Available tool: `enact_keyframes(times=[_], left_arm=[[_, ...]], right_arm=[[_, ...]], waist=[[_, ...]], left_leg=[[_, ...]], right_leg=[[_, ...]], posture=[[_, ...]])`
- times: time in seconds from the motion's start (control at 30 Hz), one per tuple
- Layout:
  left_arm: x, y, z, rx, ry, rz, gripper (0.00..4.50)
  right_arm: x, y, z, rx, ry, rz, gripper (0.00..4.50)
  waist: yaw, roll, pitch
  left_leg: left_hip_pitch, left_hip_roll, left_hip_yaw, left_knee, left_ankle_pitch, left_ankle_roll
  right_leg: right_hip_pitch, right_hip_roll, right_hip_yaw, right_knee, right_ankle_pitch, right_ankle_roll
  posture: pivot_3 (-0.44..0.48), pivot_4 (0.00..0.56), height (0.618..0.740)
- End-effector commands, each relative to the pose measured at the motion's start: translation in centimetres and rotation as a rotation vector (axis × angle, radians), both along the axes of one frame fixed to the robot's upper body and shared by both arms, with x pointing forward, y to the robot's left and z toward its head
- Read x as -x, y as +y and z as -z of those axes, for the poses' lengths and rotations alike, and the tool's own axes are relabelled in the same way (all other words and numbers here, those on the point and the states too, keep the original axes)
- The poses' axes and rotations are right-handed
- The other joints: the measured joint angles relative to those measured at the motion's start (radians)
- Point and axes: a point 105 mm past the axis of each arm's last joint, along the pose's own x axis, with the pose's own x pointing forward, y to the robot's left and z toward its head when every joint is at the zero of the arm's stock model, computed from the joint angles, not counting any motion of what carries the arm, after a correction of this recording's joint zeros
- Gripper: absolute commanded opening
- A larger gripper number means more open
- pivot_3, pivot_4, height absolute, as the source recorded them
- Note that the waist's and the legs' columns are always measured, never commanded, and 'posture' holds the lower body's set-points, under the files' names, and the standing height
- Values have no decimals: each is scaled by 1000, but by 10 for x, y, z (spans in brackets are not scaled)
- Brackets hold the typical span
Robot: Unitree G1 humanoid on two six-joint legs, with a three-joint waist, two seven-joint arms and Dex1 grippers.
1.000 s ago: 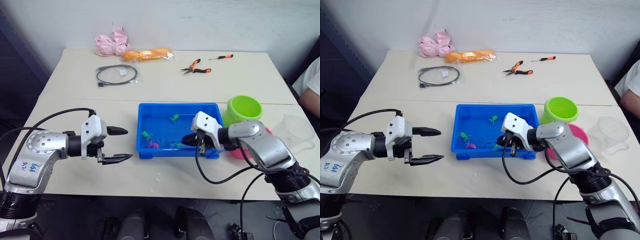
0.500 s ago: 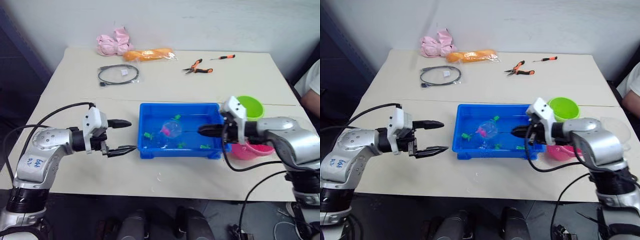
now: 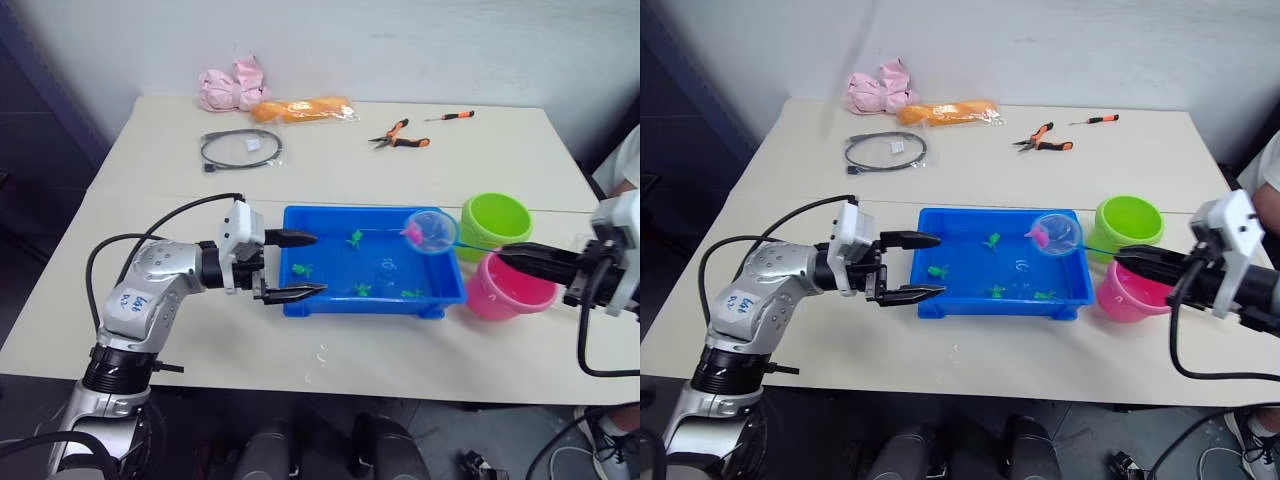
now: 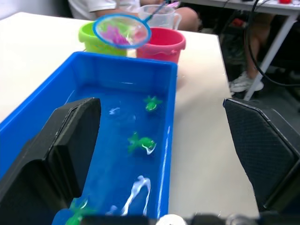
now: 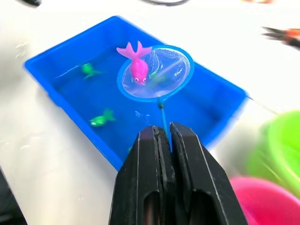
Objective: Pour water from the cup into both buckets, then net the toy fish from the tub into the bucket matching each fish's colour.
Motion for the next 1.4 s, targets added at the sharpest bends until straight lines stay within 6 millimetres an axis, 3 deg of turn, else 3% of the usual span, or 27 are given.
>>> enact_keyframes(times=[0.03, 0.13, 0.23, 0.47, 0.83, 1.1, 1.3, 1.4], left_arm=[[0, -6, -7, 28, -24, 35, 4467], [-3, -17, -7, 35, -29, 82, 4467], [-7, -24, -9, 48, -36, 103, 4467], [-9, -34, -8, 75, -30, 149, 4467], [-9, -44, -2, 81, -35, 164, 4467], [-10, -44, 0, 91, -33, 144, 4467], [-11, -46, 4, 102, -26, 131, 4467], [-10, -44, 6, 101, -23, 125, 4467]], right_arm=[[19, -19, -21, 20, -89, 102, 0], [38, -49, -9, 66, -78, 251, 0], [49, -63, 3, 55, -84, 319, 0], [52, -94, 20, 242, -227, 496, 0], [49, -85, 43, 648, -379, 413, 0], [56, -76, 58, 1113, -592, 261, 0], [57, -85, 61, 1245, -655, 285, 0], [57, -80, 58, 1291, -727, 276, 0]], waist=[[1, 0, 0], [5, 0, 0], [10, 0, 0], [-4, 0, 0], [-3, 0, 0], [-4, 0, 0], [-4, 0, 0], [-5, 0, 0]], left_leg=[[0, 0, 0, 0, 0, 0], [1, 0, 0, 0, 0, 0], [2, -1, 0, 0, 0, 0], [7, -2, 2, -1, 0, 1], [9, -2, 5, -2, 0, 0], [9, -3, 5, -2, 0, 0], [11, -1, 6, -2, 0, -1], [11, 0, 6, -2, 0, -2]], right_leg=[[0, 0, 0, 0, 0, 0], [2, 0, 0, 0, 0, 0], [2, 1, 1, -1, 0, 1], [4, 0, 4, -1, 1, 2], [4, 0, 6, -1, 0, 1], [4, 0, 8, -2, 0, 1], [4, -1, 11, -2, 0, 1], [4, -1, 12, -2, 0, 1]], posture=[[0, 150, 740], [0, 150, 740], [0, 150, 740], [0, 150, 740], [0, 150, 740], [0, 150, 740], [0, 150, 740], [0, 150, 740]])
